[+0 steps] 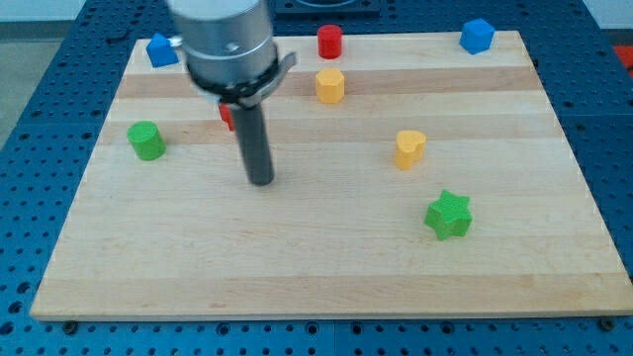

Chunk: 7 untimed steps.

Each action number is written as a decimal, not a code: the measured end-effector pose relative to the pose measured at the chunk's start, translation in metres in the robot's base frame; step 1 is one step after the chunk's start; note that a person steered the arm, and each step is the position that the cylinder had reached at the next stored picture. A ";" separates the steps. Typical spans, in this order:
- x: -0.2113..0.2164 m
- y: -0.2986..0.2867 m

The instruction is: Move the yellow hexagon slightly right

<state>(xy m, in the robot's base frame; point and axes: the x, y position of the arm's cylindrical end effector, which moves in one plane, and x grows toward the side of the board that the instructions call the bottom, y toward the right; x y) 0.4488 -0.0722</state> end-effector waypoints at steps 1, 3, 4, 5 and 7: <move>-0.036 0.028; -0.080 0.031; -0.102 0.030; -0.124 0.023; -0.148 0.035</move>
